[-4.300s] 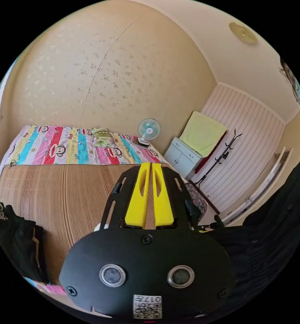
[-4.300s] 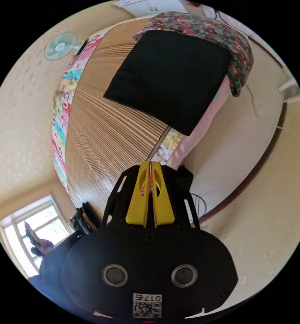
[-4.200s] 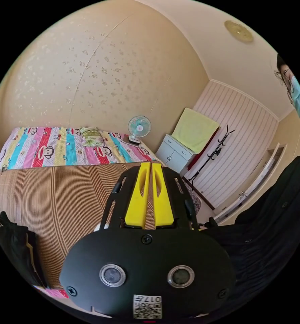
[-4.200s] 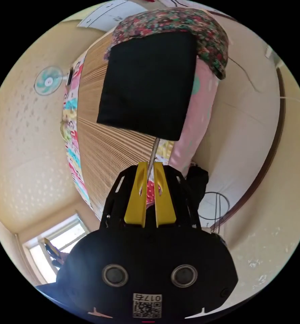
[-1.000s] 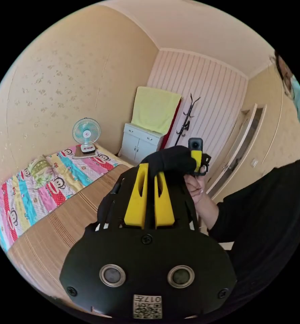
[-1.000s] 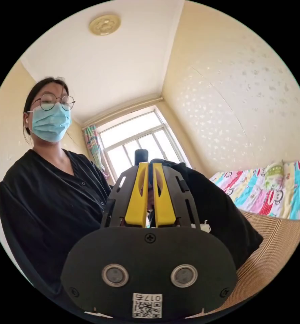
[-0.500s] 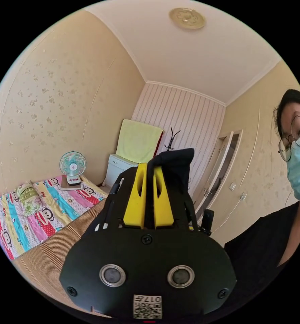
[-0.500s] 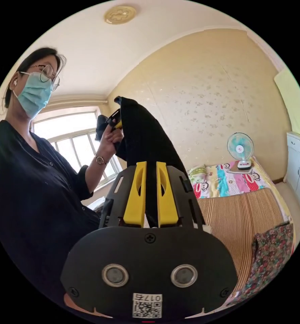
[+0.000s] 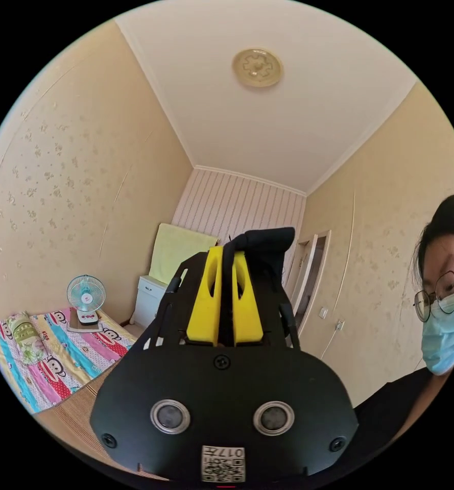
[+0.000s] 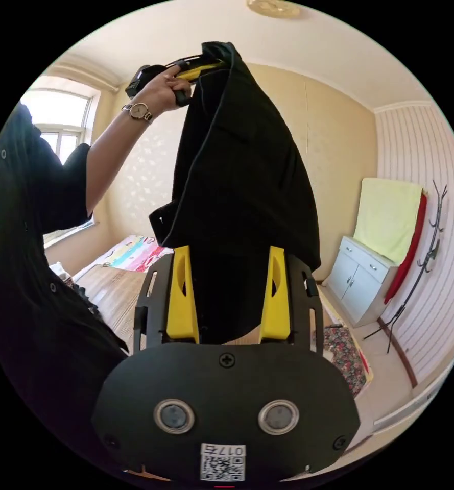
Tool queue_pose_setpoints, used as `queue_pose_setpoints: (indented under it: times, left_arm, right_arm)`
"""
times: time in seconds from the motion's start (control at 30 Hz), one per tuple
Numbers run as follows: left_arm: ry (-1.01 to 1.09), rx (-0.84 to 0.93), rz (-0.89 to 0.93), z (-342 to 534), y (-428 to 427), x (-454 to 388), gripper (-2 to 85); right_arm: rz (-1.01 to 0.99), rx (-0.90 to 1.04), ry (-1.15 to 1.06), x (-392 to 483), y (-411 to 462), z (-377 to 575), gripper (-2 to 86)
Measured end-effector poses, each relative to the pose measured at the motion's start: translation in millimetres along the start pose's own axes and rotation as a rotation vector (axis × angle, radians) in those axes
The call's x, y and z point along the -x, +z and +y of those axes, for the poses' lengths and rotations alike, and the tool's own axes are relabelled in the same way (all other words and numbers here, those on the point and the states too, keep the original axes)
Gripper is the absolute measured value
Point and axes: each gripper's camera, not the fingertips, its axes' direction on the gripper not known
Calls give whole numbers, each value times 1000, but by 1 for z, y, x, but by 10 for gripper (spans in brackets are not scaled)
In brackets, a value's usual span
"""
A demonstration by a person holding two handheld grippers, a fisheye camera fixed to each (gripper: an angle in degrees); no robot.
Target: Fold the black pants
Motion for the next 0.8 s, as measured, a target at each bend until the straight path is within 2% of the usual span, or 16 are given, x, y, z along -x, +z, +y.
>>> queue_pose_setpoints:
  times: [0.1, 0.2, 0.37, 0.53, 0.63, 0.73, 0.8]
  left_arm:
    - [36, 0, 14, -19, -30, -13, 9]
    - [85, 1, 21, -34, -63, -22, 11]
    - [131, -26, -1, -51, -123, -30, 16]
    - [116, -47, -17, -58, -174, -31, 20]
    - [119, -43, -47, -57, -192, -35, 20]
    - [123, -29, -76, -54, -208, -39, 20]
    - [132, -34, -106, -52, -220, -42, 20]
  right_arm:
    - [190, -47, -179, 36, -9, -27, 196]
    - [246, -74, -305, 57, -22, -55, 186]
    - [332, -157, -392, 84, -51, -88, 163]
    - [432, -320, -356, 114, -76, -98, 135]
    - [505, -429, -320, 131, -85, -98, 89]
    - [412, -456, -233, 124, -93, -110, 55]
    - [303, -489, -62, 100, -104, -119, 41]
